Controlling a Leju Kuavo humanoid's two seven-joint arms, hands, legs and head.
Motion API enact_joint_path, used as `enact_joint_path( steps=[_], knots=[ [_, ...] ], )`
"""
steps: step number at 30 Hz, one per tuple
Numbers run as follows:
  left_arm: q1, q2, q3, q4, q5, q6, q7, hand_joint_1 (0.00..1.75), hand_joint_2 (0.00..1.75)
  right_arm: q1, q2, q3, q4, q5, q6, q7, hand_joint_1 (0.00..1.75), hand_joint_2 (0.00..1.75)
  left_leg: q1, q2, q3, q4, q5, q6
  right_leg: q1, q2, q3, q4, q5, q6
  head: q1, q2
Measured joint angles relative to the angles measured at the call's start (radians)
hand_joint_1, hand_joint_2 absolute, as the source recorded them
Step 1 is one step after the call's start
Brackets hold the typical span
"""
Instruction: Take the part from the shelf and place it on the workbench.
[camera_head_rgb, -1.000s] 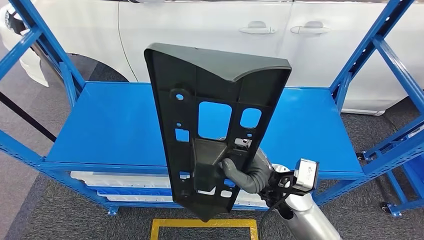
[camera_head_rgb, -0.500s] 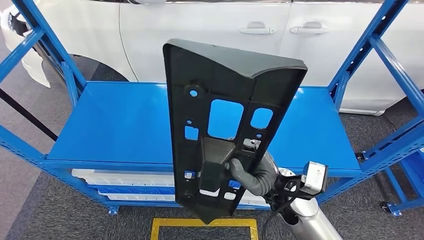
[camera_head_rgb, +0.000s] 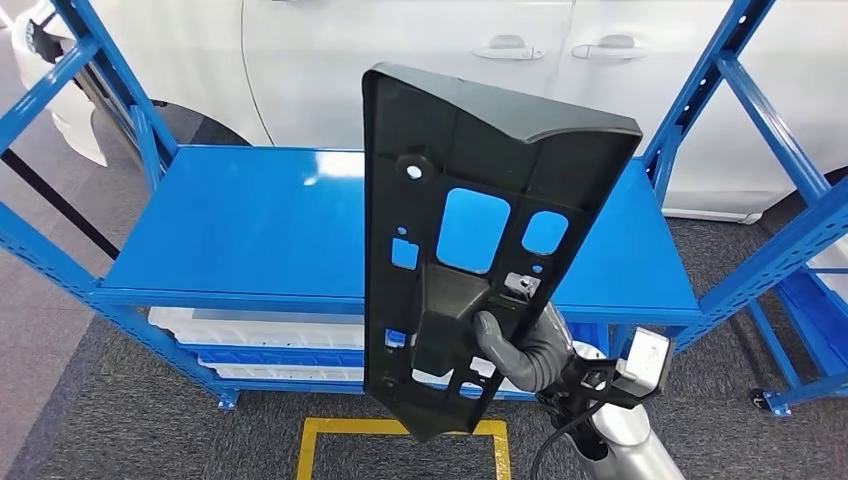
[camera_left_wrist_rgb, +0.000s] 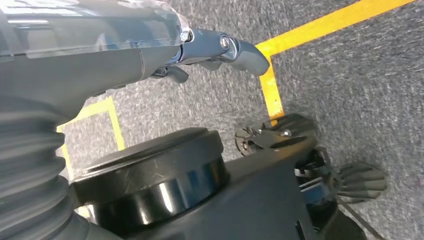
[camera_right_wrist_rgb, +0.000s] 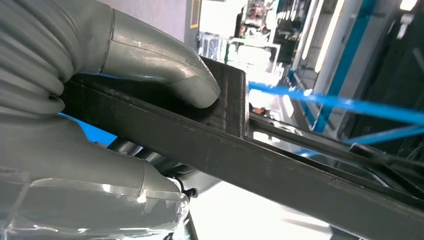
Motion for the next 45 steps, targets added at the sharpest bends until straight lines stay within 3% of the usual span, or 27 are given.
enact_joint_path(
  steps=[2,3,5,7,8,9,11,13,15,18,20,22,23,24,25,27,29,30,32,34,37,38,39,40,42,44,45],
  knots=[
    [0.003,-0.002,-0.001,0.0,0.0,0.0,0.0,0.0,1.75,0.005,0.0,-0.004,-0.002,0.0,0.0,0.0,1.75,1.75,0.0,0.002,-0.013,-0.004,0.023,0.012,-0.003,0.002,-0.006,-0.005,0.012,0.012,0.0,0.0],
    [0.004,-0.003,-0.002,0.0,0.001,0.0,-0.001,0.0,1.75,0.007,0.0,-0.006,-0.004,0.0,0.0,0.0,1.75,1.75,0.002,0.005,-0.022,-0.007,0.037,0.019,-0.004,0.004,-0.012,0.004,-0.003,0.017,0.0,0.0],
    [0.004,-0.005,-0.004,0.0,0.002,0.0,-0.004,0.0,1.75,0.01,0.0,-0.013,-0.006,0.0,-0.001,0.001,1.75,1.75,0.005,0.01,-0.048,-0.011,0.066,0.029,-0.008,0.006,-0.037,0.082,-0.095,0.026,0.0,0.0],
    [0.004,-0.005,-0.006,0.0,0.004,-0.001,-0.008,0.0,1.75,0.014,0.0,-0.019,-0.006,-0.001,-0.002,0.002,1.75,1.75,0.005,0.011,-0.082,-0.01,0.091,0.032,-0.01,0.006,-0.059,0.207,-0.191,0.033,0.0,0.0],
    [0.004,-0.006,-0.006,0.0,0.005,-0.001,-0.01,0.0,1.75,0.017,0.0,-0.021,-0.006,-0.001,-0.002,0.002,1.75,1.75,0.005,0.011,-0.1,-0.008,0.103,0.031,-0.01,0.006,-0.059,0.254,-0.207,0.035,0.0,0.0],
    [0.003,-0.006,-0.006,0.0,0.006,-0.002,-0.012,0.0,1.75,0.019,0.0,-0.023,-0.006,-0.001,-0.002,0.002,1.75,1.75,0.005,0.011,-0.117,-0.005,0.115,0.029,-0.011,0.006,-0.044,0.268,-0.199,0.036,0.0,0.0],
    [0.0,-0.006,-0.007,0.0,0.006,-0.003,-0.013,0.0,1.75,0.02,0.0,-0.026,-0.006,-0.001,-0.002,0.003,1.75,1.75,0.005,0.011,-0.149,0.003,0.134,0.024,-0.012,0.006,0.04,0.195,-0.155,0.035,0.0,0.0],
    [-0.004,-0.008,-0.007,0.0,0.006,-0.004,-0.013,0.0,1.75,0.018,0.0,-0.029,-0.007,-0.001,-0.002,0.003,1.75,1.75,0.003,0.01,-0.169,0.01,0.149,0.015,-0.009,0.007,0.144,0.058,-0.154,0.027,0.0,0.0],
    [-0.005,-0.009,-0.007,0.0,0.007,-0.005,-0.013,0.0,1.75,0.017,0.001,-0.031,-0.009,0.0,-0.002,0.003,1.75,1.75,0.002,0.009,-0.175,0.011,0.165,0.003,-0.003,0.008,0.185,-0.012,-0.172,0.013,0.0,0.0],
    [-0.005,-0.009,-0.007,0.0,0.008,-0.006,-0.012,0.0,1.75,0.014,0.003,-0.033,-0.01,0.0,-0.001,0.004,1.75,1.75,0.004,0.006,-0.185,0.015,0.169,-0.015,-0.003,0.004,0.166,-0.019,-0.145,-0.011,0.0,0.0],
    [-0.006,-0.008,-0.007,0.0,0.01,-0.006,-0.013,0.0,1.75,0.011,0.008,-0.034,-0.009,0.001,0.001,0.006,1.75,1.75,0.006,0.004,-0.207,0.078,0.091,-0.023,-0.007,-0.002,0.141,-0.022,-0.119,-0.024,0.0,0.0],
    [-0.008,-0.008,-0.007,0.0,0.012,-0.006,-0.014,0.0,1.75,0.008,0.017,-0.033,-0.008,0.001,0.001,0.01,1.75,1.75,0.006,0.004,-0.227,0.198,-0.012,-0.029,-0.004,-0.003,0.109,-0.021,-0.094,-0.031,0.0,0.0],
    [-0.008,-0.008,-0.006,0.0,0.012,-0.006,-0.015,0.0,1.75,0.007,0.02,-0.033,-0.007,0.001,0.002,0.012,1.75,1.75,0.006,0.004,-0.227,0.251,-0.035,-0.03,-0.002,-0.004,0.092,-0.02,-0.081,-0.032,0.0,0.0],
    [-0.008,-0.008,-0.006,0.0,0.013,-0.006,-0.015,0.0,1.75,0.007,0.022,-0.033,-0.006,0.001,0.002,0.013,1.75,1.75,0.006,0.004,-0.216,0.28,-0.034,-0.031,0.0,-0.005,0.073,-0.018,-0.068,-0.031,0.0,0.0],
    [-0.007,-0.008,-0.006,0.0,0.013,-0.006,-0.015,0.0,1.75,0.006,0.023,-0.033,-0.006,0.001,0.002,0.014,1.75,1.75,0.006,0.004,-0.192,0.278,-0.013,-0.029,0.001,-0.005,0.055,-0.016,-0.055,-0.03,0.0,0.0],
    [-0.004,-0.008,-0.007,0.0,0.014,-0.006,-0.015,0.0,1.75,0.004,0.026,-0.033,-0.005,0.001,0.002,0.016,1.75,1.75,0.006,0.004,-0.098,0.18,0.024,-0.022,0.003,-0.004,0.022,-0.009,-0.033,-0.025,0.0,0.0],
    [-0.003,-0.008,-0.007,0.0,0.016,-0.005,-0.016,0.0,1.75,0.0,0.03,-0.034,-0.006,0.002,0.004,0.017,1.75,1.75,0.001,0.003,-0.003,0.044,0.008,-0.011,0.005,-0.005,0.003,-0.003,-0.012,-0.016,0.0,0.0],
    [-0.003,-0.008,-0.007,0.0,0.017,-0.004,-0.018,0.0,1.75,-0.002,0.032,-0.035,-0.006,0.003,0.006,0.018,1.75,1.75,-0.001,0.002,0.021,0.003,-0.004,-0.005,0.005,-0.006,-0.001,-0.004,-0.001,-0.01,0.0,0.0],
    [-0.001,-0.009,-0.007,0.0,0.019,-0.004,-0.02,0.0,1.75,-0.004,0.035,-0.035,-0.005,0.004,0.009,0.019,1.75,1.75,-0.003,0.003,0.015,-0.014,0.006,0.007,0.003,-0.007,-0.004,-0.011,0.021,0.002,0.0,0.0],
    [0.002,-0.01,-0.007,0.0,0.019,-0.004,-0.021,0.0,1.75,-0.005,0.036,-0.035,-0.005,0.004,0.011,0.02,1.75,1.75,-0.001,0.008,-0.005,-0.02,0.034,0.022,-0.001,-0.002,-0.017,0.009,-0.013,0.013,0.0,0.0],
    [0.003,-0.01,-0.007,0.0,0.02,-0.005,-0.022,0.0,1.75,-0.005,0.036,-0.036,-0.003,0.004,0.016,0.021,1.75,1.75,0.0,0.013,-0.055,-0.021,0.078,0.034,-0.006,0.002,-0.057,0.17,-0.17,0.027,0.0,0.0],
    [0.003,-0.01,-0.007,0.0,0.021,-0.005,-0.022,0.0,1.75,-0.005,0.036,-0.036,-0.001,0.004,0.017,0.021,1.75,1.75,0.0,0.013,-0.074,-0.02,0.092,0.033,-0.007,0.002,-0.065,0.232,-0.197,0.03,0.0,0.0],
    [0.003,-0.01,-0.006,0.0,0.022,-0.005,-0.023,0.0,1.75,-0.005,0.036,-0.036,0.001,0.004,0.018,0.021,1.75,1.75,-0.001,0.013,-0.093,-0.018,0.106,0.031,-0.008,0.002,-0.061,0.273,-0.196,0.031,0.0,0.0],
    [0.003,-0.01,-0.006,0.0,0.023,-0.005,-0.023,0.0,1.75,-0.005,0.036,-0.036,0.003,0.004,0.019,0.021,1.75,1.75,0.0,0.013,-0.113,-0.016,0.119,0.03,-0.008,0.002,-0.043,0.283,-0.174,0.032,0.0,0.0],
    [0.002,-0.011,-0.006,0.0,0.027,-0.003,-0.023,0.0,1.75,-0.009,0.037,-0.037,0.005,0.005,0.021,0.021,1.75,1.75,0.0,0.013,-0.147,-0.009,0.142,0.025,-0.008,0.002,0.047,0.201,-0.127,0.027,0.0,0.0],
    [0.0,-0.012,-0.006,0.0,0.028,-0.002,-0.023,0.0,1.75,-0.017,0.039,-0.037,0.006,0.005,0.021,0.022,1.75,1.75,-0.003,0.012,-0.167,-0.002,0.16,0.016,-0.003,0.002,0.158,0.052,-0.146,0.017,0.0,0.0],
    [-0.001,-0.012,-0.006,0.0,0.028,-0.002,-0.023,0.0,1.75,-0.022,0.041,-0.037,0.006,0.005,0.022,0.022,1.75,1.75,-0.004,0.012,-0.172,-0.001,0.169,0.011,0.0,0.003,0.191,0.0,-0.163,0.01,0.0,0.0]
  ],
)
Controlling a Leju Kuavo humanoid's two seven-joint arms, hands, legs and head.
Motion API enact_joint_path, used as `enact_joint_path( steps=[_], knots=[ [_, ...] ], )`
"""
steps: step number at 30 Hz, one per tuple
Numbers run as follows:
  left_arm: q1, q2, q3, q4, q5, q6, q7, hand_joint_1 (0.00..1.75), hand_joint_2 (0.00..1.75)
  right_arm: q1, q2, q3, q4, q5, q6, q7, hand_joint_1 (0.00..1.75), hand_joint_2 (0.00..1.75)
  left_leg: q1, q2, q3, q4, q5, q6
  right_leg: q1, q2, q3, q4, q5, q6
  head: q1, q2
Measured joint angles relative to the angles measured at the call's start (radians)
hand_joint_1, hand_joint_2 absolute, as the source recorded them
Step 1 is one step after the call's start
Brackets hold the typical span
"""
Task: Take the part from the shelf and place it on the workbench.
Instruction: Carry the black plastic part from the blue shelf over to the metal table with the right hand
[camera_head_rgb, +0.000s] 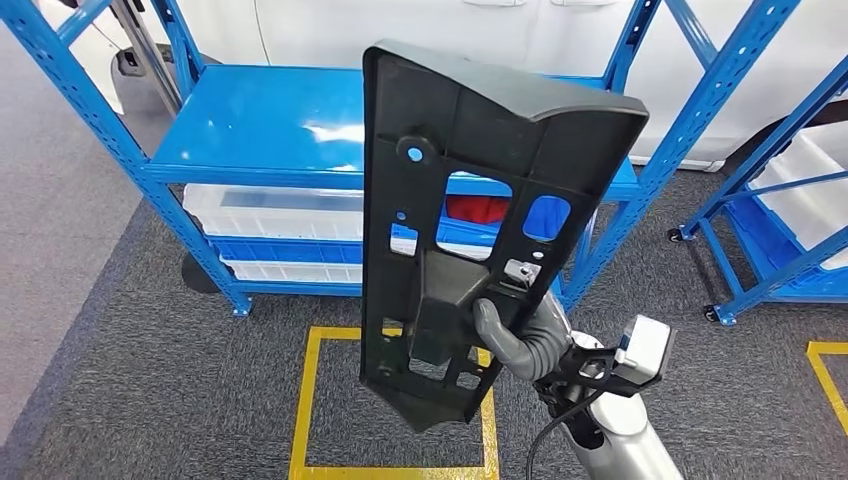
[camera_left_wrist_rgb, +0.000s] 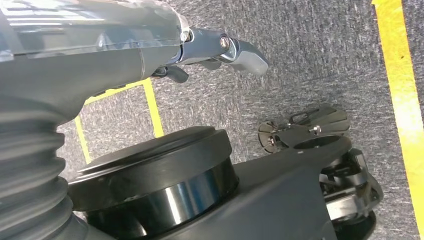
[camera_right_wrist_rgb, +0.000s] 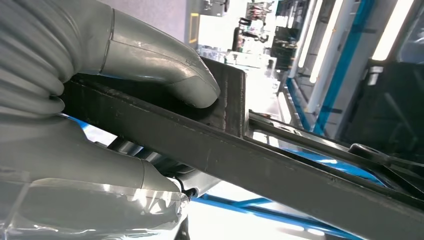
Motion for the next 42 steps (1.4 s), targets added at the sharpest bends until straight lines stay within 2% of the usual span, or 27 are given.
enact_joint_path(
  steps=[1,3,5,7,8,9,10,12,13,14,16,18,19,21,23,24,25,26,28,30,31,33,35,37,39,40,42],
  knots=[
    [0.0,0.0,0.0,0.0,0.0,0.001,0.0,0.0,1.75,-0.003,0.001,0.0,0.001,0.0,0.001,0.0,1.75,1.75,0.0,0.0,-0.003,-0.001,0.01,-0.006,0.004,0.0,0.012,-0.027,-0.009,-0.007,0.0,0.0],
    [0.001,0.0,0.0,0.0,0.0,0.001,0.001,0.0,1.75,-0.006,0.004,-0.001,0.004,0.0,0.002,0.0,1.75,1.75,0.001,-0.001,-0.008,-0.002,0.018,-0.018,0.002,-0.003,0.0,-0.035,0.008,-0.022,0.0,0.0],
    [0.0,0.001,0.001,0.0,0.001,0.002,0.001,0.0,1.75,-0.008,0.008,0.0,0.008,0.0,0.002,0.0,1.75,1.75,0.003,-0.004,-0.027,0.043,-0.04,-0.028,-0.002,-0.007,-0.02,-0.04,0.033,-0.038,0.0,0.0],
    [-0.002,0.001,0.002,0.0,0.001,0.001,0.002,0.0,1.75,-0.01,0.012,0.0,0.011,0.001,0.003,0.001,1.75,1.75,0.007,-0.005,-0.053,0.16,-0.147,-0.036,-0.001,-0.01,-0.049,-0.038,0.057,-0.046,0.0,0.0],
    [-0.003,0.001,0.002,0.0,0.001,0.001,0.004,0.0,1.75,-0.009,0.013,0.0,0.012,0.001,0.004,0.001,1.75,1.75,0.008,-0.005,-0.06,0.224,-0.181,-0.039,0.0,-0.011,-0.066,-0.035,0.07,-0.046,0.0,0.0],
    [-0.004,0.001,0.003,0.0,0.0,0.001,0.006,0.0,1.75,-0.009,0.014,0.0,0.013,0.001,0.007,0.001,1.75,1.75,0.009,-0.004,-0.059,0.27,-0.19,-0.041,0.0,-0.011,-0.084,-0.032,0.081,-0.045,0.0,0.0],
    [-0.004,0.001,0.003,0.0,0.0,0.0,0.008,0.0,1.75,-0.008,0.014,0.0,0.014,0.001,0.01,0.001,1.75,1.75,0.01,-0.004,-0.045,0.288,-0.176,-0.043,0.0,-0.011,-0.102,-0.028,0.091,-0.043,0.0,0.0],
    [-0.002,0.001,0.003,0.0,0.0,-0.001,0.007,0.0,1.75,-0.008,0.014,0.0,0.014,0.001,0.015,0.001,1.75,1.75,0.013,-0.005,0.029,0.221,-0.122,-0.041,0.0,-0.01,-0.136,-0.018,0.108,-0.037,0.0,0.0],
    [-0.001,0.001,0.003,0.0,0.0,-0.002,0.004,0.0,1.75,-0.009,0.014,-0.001,0.014,0.001,0.016,0.001,1.75,1.75,0.012,-0.005,0.084,0.15,-0.117,-0.038,0.001,-0.009,-0.149,-0.012,0.115,-0.032,0.0,0.0],
    [0.0,0.001,0.003,0.0,0.0,-0.003,0.0,0.0,1.75,-0.01,0.014,-0.001,0.014,0.0,0.018,0.001,1.75,1.75,0.011,-0.005,0.131,0.08,-0.128,-0.033,0.002,-0.009,-0.159,-0.007,0.122,-0.027,0.0,0.0],
    [0.001,0.001,0.003,0.0,0.0,-0.003,-0.006,0.0,1.75,-0.014,0.014,-0.002,0.015,-0.001,0.021,0.001,1.75,1.75,0.006,-0.006,0.178,-0.004,-0.161,-0.023,0.003,-0.01,-0.168,-0.003,0.136,-0.014,0.0,0.0],
    [0.003,0.001,0.003,0.0,0.001,-0.004,-0.007,0.0,1.75,-0.018,0.014,-0.003,0.017,-0.004,0.029,0.002,1.75,1.75,0.005,-0.004,0.173,-0.015,-0.154,-0.008,0.0,-0.01,-0.17,-0.003,0.145,-0.001,0.0,0.0],
    [0.005,0.001,0.003,0.0,0.001,-0.004,-0.007,0.0,1.75,-0.019,0.014,-0.004,0.019,-0.008,0.032,0.003,1.75,1.75,0.006,-0.002,0.17,-0.017,-0.146,-0.001,-0.002,-0.009,-0.177,0.008,0.136,0.006,0.0,0.0],
    [0.006,0.0,0.003,0.0,0.002,-0.005,-0.007,0.0,1.75,-0.019,0.014,-0.005,0.022,-0.019,0.035,0.007,1.75,1.75,0.008,0.006,0.159,-0.02,-0.13,0.012,-0.007,-0.005,-0.21,0.087,0.076,0.017,0.0,0.0],
    [0.009,0.0,0.003,0.0,0.003,-0.007,-0.007,0.0,1.75,-0.018,0.014,-0.007,0.023,-0.027,0.035,0.013,1.75,1.75,0.006,0.014,0.145,-0.019,-0.12,0.017,-0.008,-0.004,-0.258,0.216,0.006,0.024,0.0,0.0],
    [0.012,0.0,0.003,0.0,0.003,-0.008,-0.007,0.0,1.75,-0.017,0.014,-0.007,0.024,-0.029,0.034,0.017,1.75,1.75,0.005,0.019,0.14,-0.018,-0.117,0.017,-0.008,-0.003,-0.269,0.257,-0.008,0.026,0.0,0.0],
    [0.015,0.0,0.003,0.0,0.004,-0.009,-0.007,0.0,1.75,-0.016,0.014,-0.008,0.024,-0.03,0.034,0.019,1.75,1.75,0.004,0.025,0.136,-0.016,-0.115,0.017,-0.008,-0.004,-0.264,0.265,-0.004,0.026,0.0,0.0],
    [0.016,0.0,0.003,0.0,0.004,-0.01,-0.007,0.0,1.75,-0.015,0.014,-0.009,0.024,-0.031,0.033,0.021,1.75,1.75,0.003,0.032,0.134,-0.015,-0.114,0.016,-0.007,-0.005,-0.239,0.233,0.016,0.023,0.0,0.0],
    [0.017,-0.001,0.003,0.0,0.008,-0.011,-0.01,0.0,1.75,-0.015,0.014,-0.013,0.024,-0.033,0.033,0.024,1.75,1.75,0.0,0.046,0.134,-0.014,-0.115,0.013,-0.002,-0.027,-0.157,0.101,0.069,0.01,0.0,0.0],
    [0.017,-0.002,0.003,0.0,0.012,-0.011,-0.014,0.0,1.75,-0.014,0.014,-0.021,0.023,-0.039,0.032,0.024,1.75,1.75,-0.005,0.059,0.132,-0.011,-0.116,0.006,0.011,-0.056,-0.11,0.008,0.088,-0.008,0.0,0.0],
    [0.017,-0.003,0.003,0.0,0.014,-0.011,-0.016,0.0,1.75,-0.011,0.015,-0.026,0.023,-0.041,0.032,0.024,1.75,1.75,-0.006,0.067,0.129,-0.01,-0.117,0.002,0.017,-0.06,-0.108,-0.004,0.083,-0.015,0.0,0.0],
    [0.017,-0.003,0.003,0.0,0.012,-0.011,-0.014,0.0,1.75,0.002,0.015,-0.037,0.022,-0.044,0.03,0.022,1.75,1.75,-0.007,0.08,0.128,-0.009,-0.122,-0.008,0.015,-0.045,-0.111,-0.013,0.086,-0.024,0.0,0.0],
    [0.017,-0.003,0.001,0.0,0.007,-0.011,-0.008,0.0,1.75,0.02,0.015,-0.048,0.015,-0.042,0.023,0.014,1.75,1.75,-0.006,0.056,0.116,0.025,-0.149,-0.018,0.006,-0.028,-0.107,-0.025,0.092,-0.034,0.0,0.0],
    [0.017,-0.002,0.0,0.0,0.004,-0.011,-0.002,0.0,1.75,0.038,0.016,-0.057,0.004,-0.037,0.014,0.004,1.75,1.75,-0.001,0.017,0.065,0.137,-0.208,-0.027,0.002,-0.012,-0.106,-0.029,0.095,-0.039,0.0,0.0],
    [0.014,0.0,-0.001,0.0,0.004,-0.012,0.001,0.0,1.75,0.058,0.017,-0.063,-0.003,-0.03,0.009,-0.001,1.75,1.75,0.005,0.006,0.01,0.257,-0.249,-0.034,0.001,0.008,-0.108,-0.028,0.096,-0.04,0.0,0.0],
    [0.012,0.001,-0.001,0.0,0.004,-0.012,0.004,0.0,1.75,0.068,0.017,-0.065,-0.006,-0.027,0.007,-0.003,1.75,1.75,0.008,0.005,0.002,0.276,-0.244,-0.038,0.0,0.019,-0.108,-0.025,0.095,-0.039,0.0,0.0],
    [0.012,0.002,-0.002,0.0,0.0,-0.012,0.014,0.0,1.75,0.085,0.02,-0.071,-0.014,-0.022,0.001,-0.003,1.75,1.75,0.016,-0.002,0.037,0.2,-0.179,-0.044,-0.004,0.045,-0.108,-0.017,0.093,-0.034,0.0,0.0]
  ],
)
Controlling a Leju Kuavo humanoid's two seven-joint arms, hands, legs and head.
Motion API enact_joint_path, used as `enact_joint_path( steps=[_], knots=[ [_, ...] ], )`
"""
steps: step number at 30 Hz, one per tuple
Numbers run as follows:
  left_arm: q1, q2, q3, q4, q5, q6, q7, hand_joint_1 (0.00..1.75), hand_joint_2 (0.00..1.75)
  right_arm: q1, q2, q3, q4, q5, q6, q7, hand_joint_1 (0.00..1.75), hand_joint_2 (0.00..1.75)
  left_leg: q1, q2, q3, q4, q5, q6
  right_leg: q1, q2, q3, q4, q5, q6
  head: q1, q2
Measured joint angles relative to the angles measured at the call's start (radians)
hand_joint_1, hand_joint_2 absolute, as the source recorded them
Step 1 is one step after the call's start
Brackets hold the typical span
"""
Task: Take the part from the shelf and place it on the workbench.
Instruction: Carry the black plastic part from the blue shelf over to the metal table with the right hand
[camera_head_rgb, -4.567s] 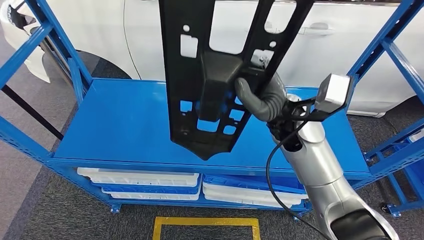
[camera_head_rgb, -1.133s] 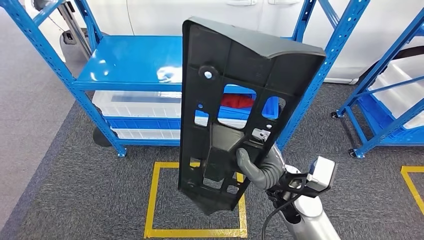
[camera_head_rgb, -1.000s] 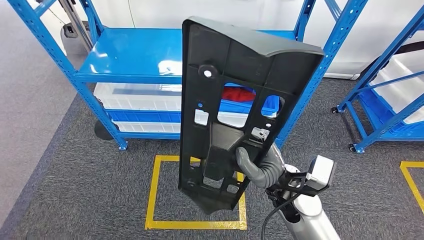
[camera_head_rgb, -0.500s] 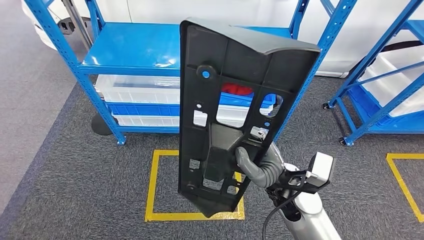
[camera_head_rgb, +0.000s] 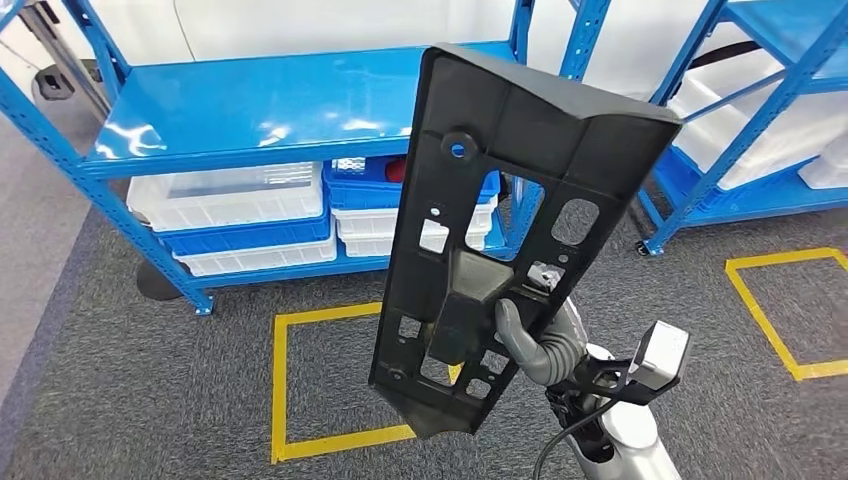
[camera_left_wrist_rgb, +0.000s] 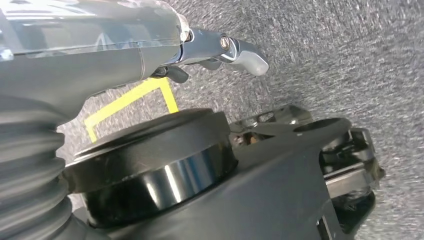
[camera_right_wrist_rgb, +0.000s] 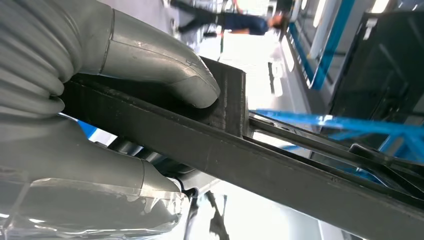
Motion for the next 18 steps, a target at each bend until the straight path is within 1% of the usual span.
enact_joint_path(
  steps=[1,2,3,4,5,6,7,8,9,10,11,12,13,14,15,16,17,18],
  knots=[
    [0.002,0.001,-0.002,0.0,-0.004,-0.001,0.006,0.0,1.75,0.009,0.003,-0.004,-0.006,0.001,-0.003,0.0,1.75,1.75,0.005,-0.019,0.028,-0.062,0.031,-0.002,-0.002,0.013,-0.002,0.006,-0.002,0.005,0.0,0.0],
    [0.003,0.002,-0.004,0.0,-0.009,-0.002,0.012,0.0,1.75,0.018,0.006,-0.009,-0.014,0.002,-0.006,0.0,1.75,1.75,0.009,-0.041,0.053,-0.12,0.051,-0.003,-0.003,0.026,-0.008,0.015,-0.004,0.012,0.0,0.0],
    [0.004,0.004,-0.005,0.0,-0.015,-0.004,0.017,0.0,1.75,0.028,0.009,-0.013,-0.022,0.004,-0.007,0.001,1.75,1.75,0.012,-0.06,0.067,-0.155,0.057,-0.001,-0.004,0.036,-0.016,0.022,-0.004,0.019,0.0,0.0],
    [0.004,0.005,-0.006,0.0,-0.019,-0.005,0.021,0.0,1.75,0.038,0.011,-0.017,-0.03,0.007,-0.006,0.002,1.75,1.75,0.012,-0.073,0.072,-0.169,0.052,0.004,-0.004,0.045,-0.024,0.026,-0.002,0.027,0.0,0.0],
    [0.003,0.006,-0.007,0.0,-0.023,-0.005,0.023,0.0,1.75,0.048,0.013,-0.021,-0.037,0.01,-0.006,0.003,1.75,1.75,0.009,-0.071,0.071,-0.174,0.051,0.011,-0.006,0.054,-0.031,0.028,0.002,0.035,0.0,0.0],
    [0.001,0.006,-0.007,0.0,-0.025,-0.005,0.024,0.0,1.75,0.059,0.014,-0.025,-0.043,0.016,-0.005,0.003,1.75,1.75,0.01,-0.063,0.071,-0.175,0.052,0.019,-0.008,0.059,-0.036,0.027,0.006,0.041,0.0,0.0],
    [0.0,0.007,-0.007,0.0,-0.029,-0.004,0.023,0.0,1.75,0.069,0.014,-0.03,-0.05,0.023,-0.007,0.003,1.75,1.75,0.01,-0.054,0.07,-0.179,0.056,0.027,-0.008,0.05,-0.039,0.032,0.002,0.047,0.0,0.0],
    [0.0,0.007,-0.007,0.0,-0.034,-0.003,0.021,0.0,1.75,0.077,0.014,-0.034,-0.056,0.035,-0.011,0.001,1.75,1.75,0.01,-0.042,0.071,-0.182,0.059,0.034,-0.008,0.033,-0.048,0.051,-0.011,0.051,0.0,0.0],
    [0.001,0.008,-0.007,0.0,-0.039,-0.002,0.016,0.0,1.75,0.085,0.014,-0.038,-0.062,0.051,-0.017,-0.003,1.75,1.75,0.01,-0.03,0.071,-0.184,0.062,0.04,-0.007,0.011,-0.066,0.09,-0.035,0.054,0.0,0.0],
    [0.001,0.009,-0.007,0.0,-0.045,-0.002,0.01,0.0,1.75,0.095,0.014,-0.042,-0.068,0.068,-0.025,-0.008,1.75,1.75,0.008,-0.019,0.07,-0.184,0.063,0.043,-0.006,-0.013,-0.091,0.147,-0.066,0.057,0.0,0.0],
    [0.002,0.01,-0.007,0.0,-0.051,-0.003,0.003,0.0,1.75,0.106,0.014,-0.045,-0.074,0.083,-0.033,-0.013,1.75,1.75,0.005,-0.007,0.069,-0.184,0.062,0.046,-0.006,-0.026,-0.12,0.214,-0.096,0.059,0.0,0.0],
    [0.003,0.011,-0.007,0.0,-0.055,-0.004,-0.002,0.0,1.75,0.118,0.015,-0.049,-0.078,0.093,-0.038,-0.018,1.75,1.75,0.003,0.006,0.068,-0.184,0.062,0.046,-0.007,-0.032,-0.144,0.269,-0.116,0.061,0.0,0.0],
    [0.003,0.012,-0.007,0.0,-0.058,-0.004,-0.005,0.0,1.75,0.127,0.015,-0.052,-0.081,0.1,-0.042,-0.021,1.75,1.75,0.0,0.018,0.068,-0.184,0.062,0.047,-0.007,-0.035,-0.155,0.295,-0.119,0.06,0.0,0.0],
    [0.003,0.013,-0.007,0.0,-0.06,-0.005,-0.007,0.0,1.75,0.135,0.015,-0.055,-0.084,0.104,-0.043,-0.022,1.75,1.75,-0.002,0.03,0.069,-0.184,0.061,0.047,-0.006,-0.038,-0.145,0.282,-0.104,0.058,0.0,0.0],
    [0.002,0.014,-0.007,0.0,-0.06,-0.005,-0.008,0.0,1.75,0.139,0.015,-0.057,-0.087,0.106,-0.043,-0.022,1.75,1.75,-0.004,0.042,0.07,-0.184,0.061,0.047,-0.005,-0.043,-0.115,0.23,-0.075,0.054,0.0,0.0],
    [0.002,0.014,-0.007,0.0,-0.061,-0.005,-0.008,0.0,1.75,0.142,0.014,-0.06,-0.091,0.107,-0.043,-0.023,1.75,1.75,-0.006,0.052,0.071,-0.184,0.06,0.046,-0.001,-0.059,-0.074,0.156,-0.049,0.046,0.0,0.0],
    [0.002,0.014,-0.007,0.0,-0.061,-0.005,-0.009,0.0,1.75,0.143,0.014,-0.062,-0.096,0.107,-0.043,-0.023,1.75,1.75,-0.009,0.062,0.073,-0.185,0.059,0.044,0.005,-0.076,-0.04,0.091,-0.029,0.037,0.0,0.0],
    [0.002,0.014,-0.008,0.0,-0.061,-0.004,-0.011,0.0,1.75,0.144,0.015,-0.064,-0.1,0.107,-0.042,-0.024,1.75,1.75,-0.01,0.07,0.073,-0.185,0.058,0.041,0.011,-0.089,-0.018,0.047,-0.019,0.028,0.0,0.0]
  ],
)
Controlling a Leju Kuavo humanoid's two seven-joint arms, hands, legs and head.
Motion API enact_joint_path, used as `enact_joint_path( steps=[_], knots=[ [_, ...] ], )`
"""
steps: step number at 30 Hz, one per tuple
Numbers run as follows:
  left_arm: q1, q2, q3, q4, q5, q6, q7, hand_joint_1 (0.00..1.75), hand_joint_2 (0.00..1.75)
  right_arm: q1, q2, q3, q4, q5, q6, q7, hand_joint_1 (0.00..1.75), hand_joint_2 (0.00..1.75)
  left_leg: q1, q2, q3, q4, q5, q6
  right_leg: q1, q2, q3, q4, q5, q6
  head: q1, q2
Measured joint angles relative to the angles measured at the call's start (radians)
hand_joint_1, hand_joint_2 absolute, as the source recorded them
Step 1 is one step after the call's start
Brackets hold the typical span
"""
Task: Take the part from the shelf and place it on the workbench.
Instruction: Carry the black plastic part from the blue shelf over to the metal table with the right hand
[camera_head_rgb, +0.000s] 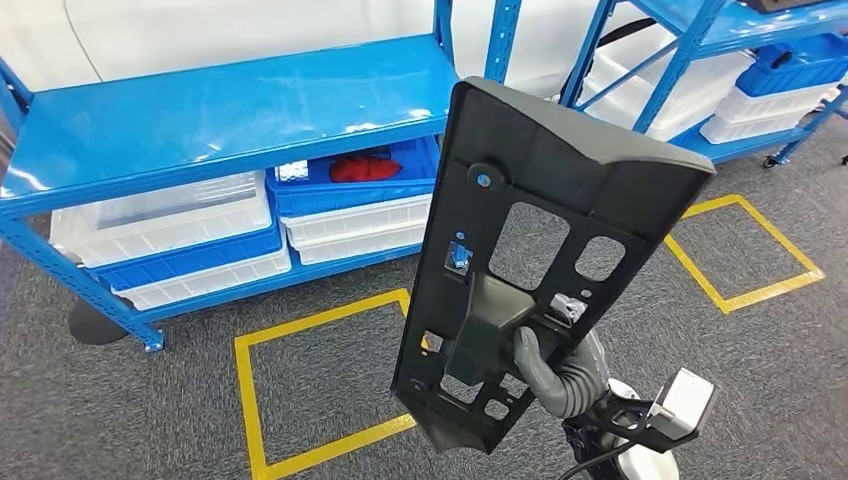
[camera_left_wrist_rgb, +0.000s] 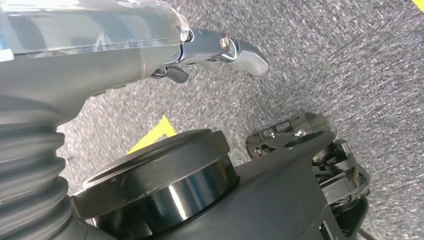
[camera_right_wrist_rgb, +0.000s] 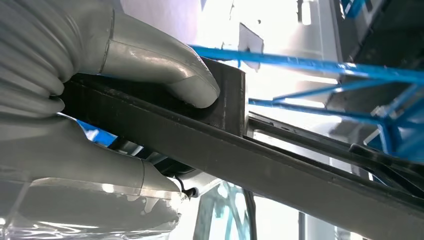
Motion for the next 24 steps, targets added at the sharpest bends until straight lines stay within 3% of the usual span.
enact_joint_path(
  steps=[1,3,5,7,9,11,13,17,19,21,22,24],
  knots=[
    [0.0,0.0,0.0,0.0,0.0,0.001,-0.002,0.0,1.75,0.0,0.0,-0.001,-0.004,0.0,0.001,-0.001,1.75,1.75,-0.001,0.008,0.001,-0.001,-0.001,-0.004,0.006,-0.008,0.009,-0.021,0.0,-0.008,0.0,0.0],
    [0.0,0.001,0.0,0.0,0.001,0.006,-0.008,0.0,1.75,0.001,0.001,-0.003,-0.007,0.001,0.005,-0.006,1.75,1.75,-0.002,0.023,0.005,-0.006,-0.001,-0.014,0.009,0.008,0.007,-0.026,0.004,-0.019,0.0,0.0],
    [-0.001,0.002,0.0,0.0,0.005,0.017,-0.02,0.0,1.75,-0.001,0.005,-0.004,-0.007,0.008,0.011,-0.016,1.75,1.75,-0.001,0.003,0.003,0.01,-0.017,-0.024,0.002,0.025,0.012,-0.041,0.013,-0.03,0.0,0.0],
    [-0.001,0.005,0.0,0.0,0.01,0.027,-0.036,0.0,1.75,-0.004,0.013,-0.003,-0.004,0.017,0.019,-0.031,1.75,1.75,0.002,-0.04,-0.034,0.097,-0.071,-0.031,-0.005,0.042,0.015,-0.051,0.021,-0.039,0.0,0.0],
    [-0.002,0.01,0.001,0.0,0.013,0.034,-0.048,0.0,1.75,-0.006,0.022,-0.003,0.005,0.018,0.029,-0.047,1.75,1.75,0.003,-0.06,-0.092,0.223,-0.128,-0.035,-0.005,0.06,0.012,-0.051,0.022,-0.042,0.0,0.0],
    [-0.005,0.015,0.001,0.0,0.014,0.039,-0.054,0.0,1.75,-0.006,0.028,-0.002,0.019,0.017,0.039,-0.062,1.75,1.75,0.004,-0.063,-0.115,0.273,-0.129,-0.038,-0.005,0.079,0.011,-0.048,0.023,-0.042,0.0,0.0],
    [-0.005,0.018,0.001,0.0,0.015,0.042,-0.055,0.0,1.75,-0.007,0.031,-0.002,0.027,0.015,0.045,-0.071,1.75,1.75,0.005,-0.063,-0.108,0.26,-0.109,-0.039,-0.006,0.09,0.011,-0.046,0.023,-0.042,0.0,0.0],
    [-0.005,0.018,0.001,0.0,0.015,0.042,-0.055,0.0,1.75,-0.007,0.032,-0.002,0.029,0.015,0.046,-0.072,1.75,1.75,0.006,-0.063,-0.103,0.25,-0.101,-0.039,-0.006,0.092,0.011,-0.046,0.023,-0.042,0.0,0.0],
    [-0.002,0.024,0.001,0.0,-0.004,0.044,-0.042,0.0,1.75,-0.009,0.036,-0.002,0.042,0.002,0.057,-0.078,1.75,1.75,0.01,-0.083,-0.058,0.151,-0.048,-0.039,-0.007,0.108,0.009,-0.039,0.023,-0.038,0.0,0.0],
    [0.001,0.037,0.0,0.0,-0.041,0.035,0.0,0.0,1.75,-0.003,0.045,-0.008,0.067,-0.027,0.072,-0.092,1.75,1.75,0.015,-0.111,-0.007,0.026,0.003,-0.027,-0.009,0.136,-0.007,-0.024,0.025,-0.02,0.0,0.0],
    [0.001,0.043,0.0,0.0,-0.054,0.027,0.02,0.0,1.75,0.006,0.047,-0.016,0.076,-0.038,0.075,-0.102,1.75,1.75,0.017,-0.114,0.002,0.0,0.009,-0.018,-0.009,0.13,-0.019,-0.01,0.019,-0.008,0.0,0.0],
    [0.0,0.051,0.0,0.0,-0.065,0.014,0.047,0.0,1.75,0.025,0.05,-0.038,0.084,-0.046,0.076,-0.126,1.75,1.75,0.017,-0.089,0.005,-0.015,0.014,-0.001,-0.011,0.094,-0.06,0.065,-0.022,0.012,0.0,0.0]
  ],
)
